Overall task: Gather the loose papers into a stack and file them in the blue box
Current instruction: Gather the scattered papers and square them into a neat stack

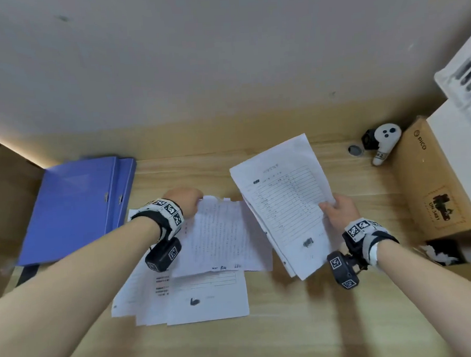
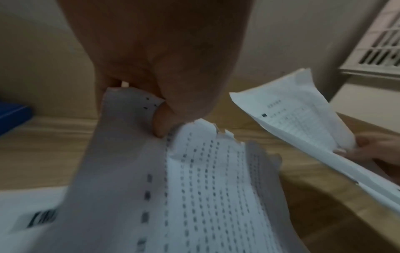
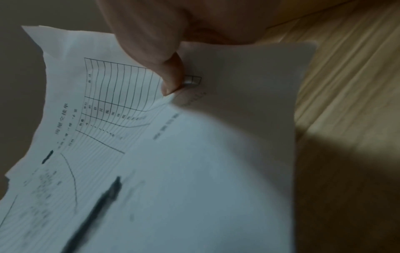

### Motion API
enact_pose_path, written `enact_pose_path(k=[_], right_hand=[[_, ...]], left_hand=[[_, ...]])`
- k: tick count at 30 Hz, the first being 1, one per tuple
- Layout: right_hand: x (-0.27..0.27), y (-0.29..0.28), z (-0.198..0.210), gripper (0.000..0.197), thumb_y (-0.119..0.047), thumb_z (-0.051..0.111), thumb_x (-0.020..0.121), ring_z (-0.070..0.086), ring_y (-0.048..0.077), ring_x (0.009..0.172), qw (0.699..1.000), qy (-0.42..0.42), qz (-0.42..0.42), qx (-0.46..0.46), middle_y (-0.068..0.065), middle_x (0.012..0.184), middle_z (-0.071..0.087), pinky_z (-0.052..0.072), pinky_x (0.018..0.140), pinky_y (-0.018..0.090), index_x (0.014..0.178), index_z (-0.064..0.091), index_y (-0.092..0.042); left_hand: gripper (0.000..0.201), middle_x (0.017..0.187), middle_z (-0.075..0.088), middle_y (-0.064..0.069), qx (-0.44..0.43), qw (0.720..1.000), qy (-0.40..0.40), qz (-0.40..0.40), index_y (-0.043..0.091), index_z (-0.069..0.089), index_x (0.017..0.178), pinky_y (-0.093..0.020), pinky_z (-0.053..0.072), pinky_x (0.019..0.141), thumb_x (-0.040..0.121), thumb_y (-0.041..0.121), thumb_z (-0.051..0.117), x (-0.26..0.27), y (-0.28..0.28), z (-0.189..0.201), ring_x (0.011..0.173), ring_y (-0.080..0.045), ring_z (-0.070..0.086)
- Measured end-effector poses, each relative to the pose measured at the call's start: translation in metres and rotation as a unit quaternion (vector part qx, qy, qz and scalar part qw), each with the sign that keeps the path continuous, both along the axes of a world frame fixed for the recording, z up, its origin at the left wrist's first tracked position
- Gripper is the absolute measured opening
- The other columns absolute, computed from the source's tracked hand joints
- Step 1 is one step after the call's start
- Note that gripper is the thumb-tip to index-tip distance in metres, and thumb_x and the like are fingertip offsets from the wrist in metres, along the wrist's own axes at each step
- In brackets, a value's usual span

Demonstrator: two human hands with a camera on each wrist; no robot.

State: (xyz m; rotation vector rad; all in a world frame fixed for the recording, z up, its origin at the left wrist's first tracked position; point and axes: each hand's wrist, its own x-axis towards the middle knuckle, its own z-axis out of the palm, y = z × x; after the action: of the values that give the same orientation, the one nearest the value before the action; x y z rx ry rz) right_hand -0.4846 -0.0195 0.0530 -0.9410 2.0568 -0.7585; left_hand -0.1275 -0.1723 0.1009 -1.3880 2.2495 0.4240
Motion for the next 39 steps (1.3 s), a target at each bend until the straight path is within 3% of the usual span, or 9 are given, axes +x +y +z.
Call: enact_pose_path(k=[5, 10, 13, 16, 22, 28, 33, 37, 39], right_hand=[[0.009, 0.005, -0.005, 0.011, -0.013, 0.057, 0.094, 0.062, 0.019, 0.076, 0.999, -0.012, 0.032, 0.028, 0.001, 0.079, 0.065, 0.04, 0.055, 0.019, 0.1, 0.066, -0.009], [0.013, 0.019, -0.026, 0.012, -0.013, 0.059, 0.093, 0.063, 0.018, 0.074, 0.998, -0.032, 0.012, 0.06, 0.008, 0.086, 0.068, 0.044, 0.055, 0.022, 0.099, 0.068, -0.007], [0.011, 0.029, -0.039, 0.012, -0.011, 0.059, 0.092, 0.067, 0.025, 0.078, 0.996, -0.055, -0.025, 0.063, 0.014, 0.09, 0.071, 0.052, 0.062, 0.03, 0.097, 0.068, -0.004], [0.006, 0.034, -0.051, 0.019, -0.006, 0.059, 0.091, 0.065, 0.029, 0.09, 0.995, -0.064, -0.061, 0.044, 0.015, 0.098, 0.069, 0.051, 0.079, 0.036, 0.108, 0.065, 0.0], [0.014, 0.029, -0.056, 0.021, -0.007, 0.06, 0.091, 0.064, 0.029, 0.092, 0.992, -0.094, -0.078, 0.033, 0.014, 0.1, 0.068, 0.052, 0.083, 0.04, 0.11, 0.063, -0.002], [0.034, 0.025, -0.056, 0.023, -0.01, 0.056, 0.094, 0.065, 0.027, 0.095, 0.99, -0.13, -0.052, 0.029, 0.012, 0.106, 0.069, 0.05, 0.083, 0.038, 0.115, 0.064, -0.004], [0.042, 0.028, -0.05, 0.023, -0.015, 0.055, 0.096, 0.065, 0.025, 0.097, 0.985, -0.165, -0.048, 0.019, 0.008, 0.107, 0.069, 0.05, 0.09, 0.038, 0.115, 0.064, -0.006], [0.038, 0.03, -0.047, 0.031, -0.022, 0.048, 0.1, 0.061, 0.021, 0.085, 0.989, -0.134, -0.06, 0.001, 0.01, 0.093, 0.069, 0.05, 0.084, 0.035, 0.099, 0.066, 0.004], [0.033, 0.03, -0.044, 0.03, -0.02, 0.044, 0.101, 0.054, 0.021, 0.079, 0.992, -0.085, -0.091, -0.026, 0.008, 0.081, 0.061, 0.042, 0.073, 0.03, 0.086, 0.064, -0.003]], left_hand=[[0.029, 0.112, 0.068, -0.003, 0.029, 0.993, -0.047, -0.106, 0.022, 0.063, 0.113, -0.037, 0.045, 0.086, 0.094, 0.018, 0.041, -0.04, 0.013, -0.01, 0.101, -0.028, 0.062], [0.031, 0.098, 0.068, 0.0, 0.011, 0.985, -0.044, -0.167, 0.021, 0.068, 0.089, -0.057, 0.021, 0.112, 0.083, -0.004, 0.049, -0.076, 0.025, -0.042, 0.106, -0.026, 0.056], [0.048, 0.14, 0.05, -0.004, -0.036, 0.984, 0.045, -0.168, 0.023, 0.064, 0.117, -0.058, 0.011, 0.117, 0.08, -0.007, 0.054, -0.085, 0.03, -0.064, 0.137, -0.027, 0.036], [0.054, 0.152, 0.036, -0.008, -0.081, 0.977, 0.158, -0.115, 0.019, 0.056, 0.125, -0.053, 0.015, 0.118, 0.08, -0.01, 0.05, -0.086, 0.039, -0.077, 0.146, -0.029, 0.022], [0.037, 0.129, 0.051, -0.004, 0.027, 0.983, 0.173, 0.047, 0.015, 0.051, 0.129, -0.041, 0.046, 0.092, 0.093, 0.016, 0.047, -0.061, 0.061, -0.092, 0.117, -0.026, 0.05], [0.047, 0.132, 0.057, -0.002, 0.212, 0.893, 0.287, 0.276, 0.013, 0.049, 0.136, -0.032, 0.041, 0.103, 0.096, 0.038, 0.05, -0.056, 0.085, -0.091, 0.121, -0.022, 0.055], [0.012, 0.082, 0.067, 0.001, 0.248, 0.783, 0.408, 0.398, 0.012, 0.064, 0.097, -0.021, 0.051, 0.06, 0.097, 0.019, 0.054, -0.072, 0.098, -0.087, 0.071, -0.011, 0.062], [0.019, 0.066, 0.065, -0.002, 0.2, 0.764, 0.435, 0.433, 0.004, 0.068, 0.084, -0.018, 0.045, 0.053, 0.094, 0.016, 0.058, -0.067, 0.103, -0.09, 0.051, -0.004, 0.058], [0.019, 0.07, 0.064, -0.006, 0.203, 0.757, 0.44, 0.438, 0.006, 0.065, 0.081, -0.022, 0.046, 0.061, 0.093, 0.019, 0.058, -0.061, 0.105, -0.089, 0.06, -0.013, 0.058]])
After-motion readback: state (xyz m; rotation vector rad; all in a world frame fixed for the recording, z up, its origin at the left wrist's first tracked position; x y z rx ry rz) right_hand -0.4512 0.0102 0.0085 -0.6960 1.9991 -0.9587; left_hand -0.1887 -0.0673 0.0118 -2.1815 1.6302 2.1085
